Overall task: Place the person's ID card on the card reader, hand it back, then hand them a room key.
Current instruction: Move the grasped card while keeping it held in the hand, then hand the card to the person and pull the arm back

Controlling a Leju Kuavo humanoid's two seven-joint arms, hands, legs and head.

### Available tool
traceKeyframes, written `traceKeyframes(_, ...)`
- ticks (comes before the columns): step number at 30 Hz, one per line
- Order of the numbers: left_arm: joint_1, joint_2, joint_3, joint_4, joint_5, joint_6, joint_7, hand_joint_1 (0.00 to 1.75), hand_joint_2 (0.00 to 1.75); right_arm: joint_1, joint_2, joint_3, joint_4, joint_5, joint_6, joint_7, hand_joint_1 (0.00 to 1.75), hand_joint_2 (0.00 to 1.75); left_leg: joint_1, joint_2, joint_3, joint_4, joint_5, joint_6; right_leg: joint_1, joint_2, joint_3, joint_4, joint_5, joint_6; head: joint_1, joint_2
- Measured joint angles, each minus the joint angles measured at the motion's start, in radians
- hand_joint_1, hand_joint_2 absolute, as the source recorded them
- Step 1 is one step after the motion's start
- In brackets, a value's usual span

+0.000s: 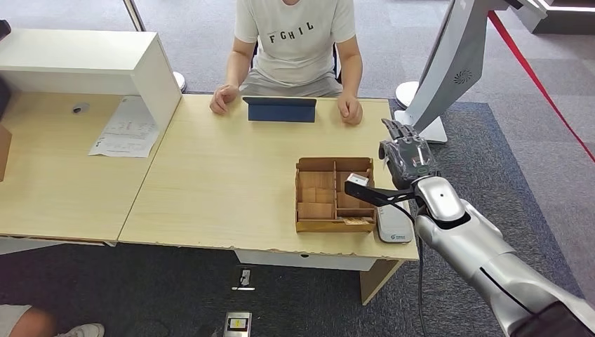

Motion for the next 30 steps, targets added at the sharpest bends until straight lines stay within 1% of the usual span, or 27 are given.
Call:
traceKeyframes(6, 0.000, 0.000, -0.001, 0.000, 0.000, -0.002, 0.001, 0.00, 0.00, -0.012, 0.009, 0.016, -0.005, 0.006, 0.008, 0.000, 1.75, 1.75, 0.000, 0.000, -0.001, 0.000, 0.000, 0.000, 0.000, 0.000, 0.000, 0.000, 0.000, 0.000, 0.000, 0.000)
traceKeyframes(11, -0.001, 0.000, -0.001, 0.000, 0.000, -0.008, 0.001, 0.00, 0.00, -0.027, 0.032, 0.027, 0.002, 0.018, 0.021, 0.000, 1.75, 1.75, 0.000, 0.000, -0.001, 0.000, 0.000, 0.000, 0.000, 0.000, -0.001, 0.000, 0.000, 0.000, 0.000, 0.000)
traceKeyframes(15, -0.003, 0.000, -0.002, 0.000, -0.001, -0.012, 0.002, 0.00, 0.00, -0.052, 0.067, 0.041, 0.027, 0.034, 0.042, 0.005, 1.75, 1.75, 0.000, 0.000, -0.001, 0.000, 0.000, 0.000, 0.000, 0.000, -0.001, 0.000, 0.000, 0.000, 0.000, 0.000)
traceKeyframes(19, -0.007, -0.001, -0.006, 0.000, -0.006, -0.011, 0.006, 0.00, 0.00, -0.099, 0.126, 0.056, 0.089, 0.056, 0.092, 0.025, 1.75, 1.75, 0.000, 0.000, -0.001, 0.000, 0.000, 0.000, 0.000, 0.000, -0.002, 0.001, 0.000, 0.000, 0.000, 0.000)
traceKeyframes(22, -0.008, -0.003, -0.010, 0.000, -0.007, -0.009, 0.006, 0.00, 0.00, -0.127, 0.156, 0.062, 0.116, 0.059, 0.112, 0.032, 1.75, 1.75, 0.000, 0.000, -0.002, 0.000, 0.001, 0.000, 0.000, 0.000, -0.002, 0.000, 0.000, 0.000, 0.000, 0.000)
traceKeyframes(25, -0.008, -0.004, -0.014, 0.000, -0.007, -0.009, 0.005, 0.00, 0.00, -0.143, 0.177, 0.066, 0.141, 0.059, 0.115, 0.033, 1.75, 1.75, 0.000, 0.000, -0.002, 0.000, 0.001, 0.000, 0.000, 0.000, -0.002, 0.000, 0.000, 0.000, 0.000, 0.000)
traceKeyframes(30, -0.008, -0.004, -0.017, 0.000, -0.007, -0.011, 0.005, 0.00, 0.00, -0.152, 0.193, 0.066, 0.165, 0.059, 0.113, 0.033, 1.75, 1.75, 0.000, 0.000, -0.002, 0.000, 0.001, 0.000, 0.000, 0.000, -0.002, 0.000, 0.000, 0.000, 0.000, 0.000)
